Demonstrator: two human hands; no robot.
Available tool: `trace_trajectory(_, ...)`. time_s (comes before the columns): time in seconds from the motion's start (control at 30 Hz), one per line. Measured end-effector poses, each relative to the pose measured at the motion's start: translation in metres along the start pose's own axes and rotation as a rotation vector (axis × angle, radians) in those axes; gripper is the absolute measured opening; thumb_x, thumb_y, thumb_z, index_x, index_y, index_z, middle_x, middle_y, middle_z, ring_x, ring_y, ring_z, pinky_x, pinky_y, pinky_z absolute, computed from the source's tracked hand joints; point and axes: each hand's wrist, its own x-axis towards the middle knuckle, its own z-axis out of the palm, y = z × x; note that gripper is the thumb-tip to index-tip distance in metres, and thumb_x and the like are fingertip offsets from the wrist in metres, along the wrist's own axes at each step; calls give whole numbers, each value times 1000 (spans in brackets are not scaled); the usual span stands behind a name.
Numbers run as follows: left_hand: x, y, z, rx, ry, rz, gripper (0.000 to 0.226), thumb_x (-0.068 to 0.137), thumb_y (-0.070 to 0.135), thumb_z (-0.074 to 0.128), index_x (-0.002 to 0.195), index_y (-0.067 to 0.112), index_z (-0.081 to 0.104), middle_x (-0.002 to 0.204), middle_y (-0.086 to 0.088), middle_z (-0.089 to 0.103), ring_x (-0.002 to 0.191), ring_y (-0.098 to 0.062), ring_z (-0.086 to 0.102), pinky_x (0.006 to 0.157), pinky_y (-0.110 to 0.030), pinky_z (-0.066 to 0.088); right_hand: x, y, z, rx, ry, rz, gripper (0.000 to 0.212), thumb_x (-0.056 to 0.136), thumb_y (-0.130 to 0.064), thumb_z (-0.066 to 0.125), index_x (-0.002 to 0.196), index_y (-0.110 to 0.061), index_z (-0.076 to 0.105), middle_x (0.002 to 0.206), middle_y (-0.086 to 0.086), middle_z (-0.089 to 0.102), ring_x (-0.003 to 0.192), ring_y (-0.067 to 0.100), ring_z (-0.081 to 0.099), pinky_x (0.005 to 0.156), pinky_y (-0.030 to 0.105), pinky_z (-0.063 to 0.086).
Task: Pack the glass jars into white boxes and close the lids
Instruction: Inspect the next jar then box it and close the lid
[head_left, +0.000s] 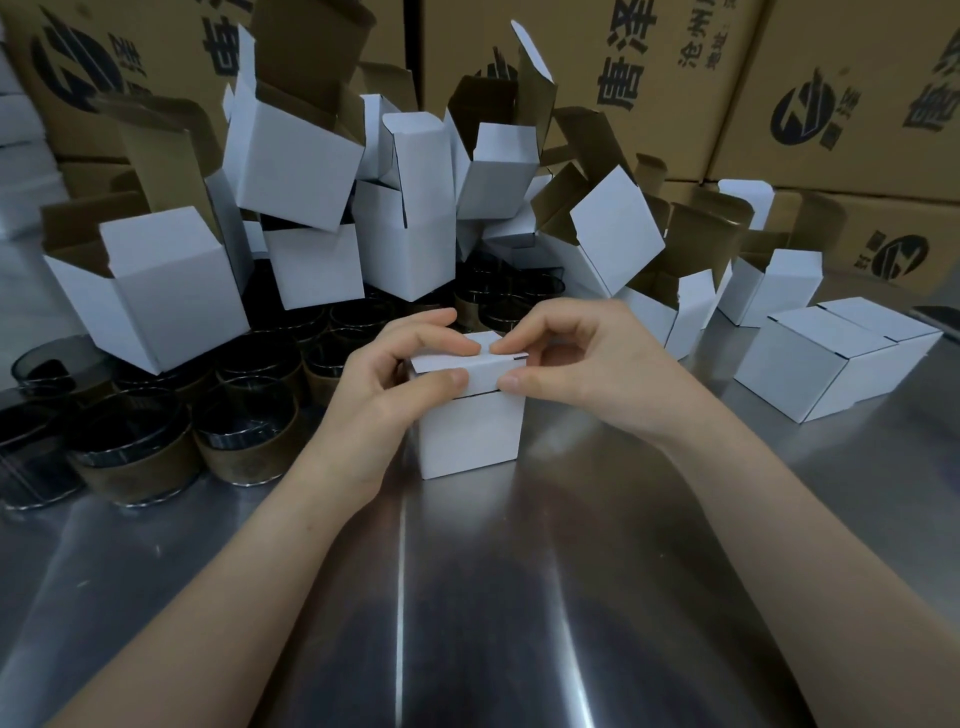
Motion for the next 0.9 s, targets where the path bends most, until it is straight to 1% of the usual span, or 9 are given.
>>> trace_trajectory(0.13, 0, 1, -1, -4, -3, 17, 20, 59, 34, 72, 79, 30, 77, 130, 1, 60, 127, -15, 52, 111, -51, 38, 0, 1, 1, -27, 11, 2, 16, 79, -16, 80, 87, -29, 74, 83, -4, 67, 79, 15, 64, 71, 20, 55)
trace_trajectory(0.23, 1, 0, -3, -3, -20, 40, 17, 61, 29, 75, 79, 29, 78, 127, 0, 62, 124, -15, 55, 108, -48, 42, 1, 1, 1, -40, 18, 7, 18, 80, -16, 80, 85, -32, 73, 83, -9, 67, 80, 13, 65, 72, 19, 56)
trace_trajectory(0.33, 2, -2, -4, -4, -32, 61, 18, 69, 15, 73, 79, 29, 78, 122, -1, 65, 120, -14, 58, 102, -38, 46, 1, 2, 0, -60, 28, 4, 21, 81, -15, 78, 84, -35, 72, 83, -13, 67, 82, 10, 64, 71, 16, 55)
trace_trajectory(0.4, 3, -3, -4, 10, -43, 84, 21, 72, 13, 70, 79, 31, 78, 119, -2, 66, 117, -13, 59, 97, -31, 46, 1, 2, 1, -74, 37, -1, 21, 82, -15, 78, 83, -35, 72, 83, -14, 67, 84, 9, 64, 70, 15, 54)
trace_trajectory(0.43, 3, -2, -4, 15, -51, 88, 22, 72, 12, 70, 79, 31, 78, 118, -3, 66, 117, -14, 59, 97, -30, 47, 1, 3, 1, -82, 37, -2, 21, 82, -15, 78, 82, -35, 72, 83, -14, 66, 84, 9, 64, 70, 15, 55)
trace_trajectory(0.67, 2, -1, -6, 31, -103, 53, 20, 72, 14, 70, 77, 32, 77, 126, -4, 61, 122, -14, 56, 97, -30, 48, 1, 4, -2, -109, 2, -9, 20, 83, -13, 76, 82, -33, 73, 84, -12, 66, 84, 12, 63, 72, 23, 56)
trace_trajectory(0.8, 1, -1, -5, 47, -115, 35, 17, 73, 18, 70, 76, 33, 76, 129, -1, 60, 123, -12, 54, 98, -29, 45, 2, 6, -2, -141, -5, -31, 23, 83, -8, 73, 83, -31, 73, 83, -13, 63, 85, 10, 62, 73, 21, 56)
trace_trajectory(0.9, 3, -2, -5, 79, -107, 35, 8, 75, 28, 70, 75, 32, 77, 129, 2, 61, 124, -9, 53, 103, -31, 40, 1, 8, -2, -147, -8, -50, 21, 82, -7, 72, 84, -27, 74, 82, -13, 62, 85, 12, 62, 73, 21, 55)
